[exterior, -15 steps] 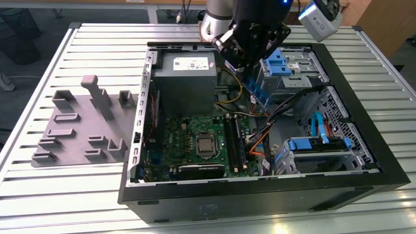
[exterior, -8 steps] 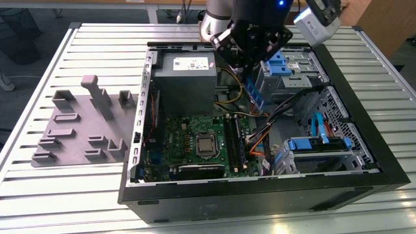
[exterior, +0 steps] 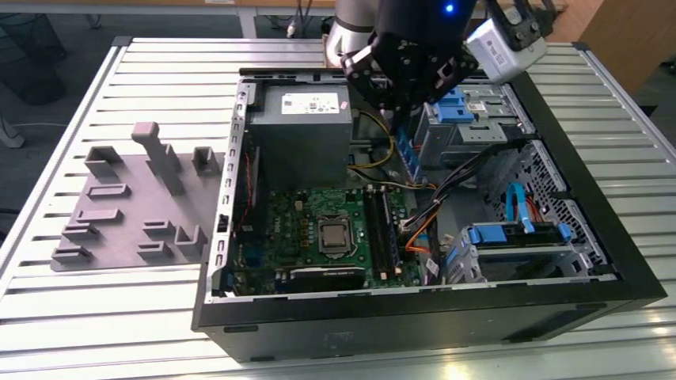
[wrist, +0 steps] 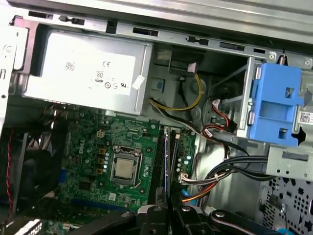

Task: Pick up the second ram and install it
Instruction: 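Insert the second ram into the second slot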

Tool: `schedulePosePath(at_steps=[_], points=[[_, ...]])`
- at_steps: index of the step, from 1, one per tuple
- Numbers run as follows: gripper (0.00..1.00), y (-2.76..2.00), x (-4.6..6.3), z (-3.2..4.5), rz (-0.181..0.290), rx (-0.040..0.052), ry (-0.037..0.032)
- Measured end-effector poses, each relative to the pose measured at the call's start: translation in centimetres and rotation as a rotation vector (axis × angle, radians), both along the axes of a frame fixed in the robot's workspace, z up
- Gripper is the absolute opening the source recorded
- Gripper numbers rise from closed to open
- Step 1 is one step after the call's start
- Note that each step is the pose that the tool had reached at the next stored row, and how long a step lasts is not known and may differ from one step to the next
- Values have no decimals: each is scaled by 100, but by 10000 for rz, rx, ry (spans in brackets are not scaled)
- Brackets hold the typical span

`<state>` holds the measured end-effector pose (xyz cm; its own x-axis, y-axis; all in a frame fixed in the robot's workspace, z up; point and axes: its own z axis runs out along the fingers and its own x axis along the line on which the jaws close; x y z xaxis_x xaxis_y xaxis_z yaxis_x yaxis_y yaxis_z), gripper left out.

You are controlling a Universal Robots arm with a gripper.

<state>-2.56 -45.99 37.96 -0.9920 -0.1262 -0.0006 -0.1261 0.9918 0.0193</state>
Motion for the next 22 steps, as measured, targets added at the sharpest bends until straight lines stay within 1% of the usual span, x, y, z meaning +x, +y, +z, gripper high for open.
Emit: schedulePosePath(at_steps=[6, 8, 13, 22], points=[[14, 0, 0, -24, -1071, -2, 0], [14, 0, 3, -37, -1294, -4, 0], [14, 1, 28, -99, -1530, -17, 2], [14, 0, 41, -244, -1581, -22, 14]])
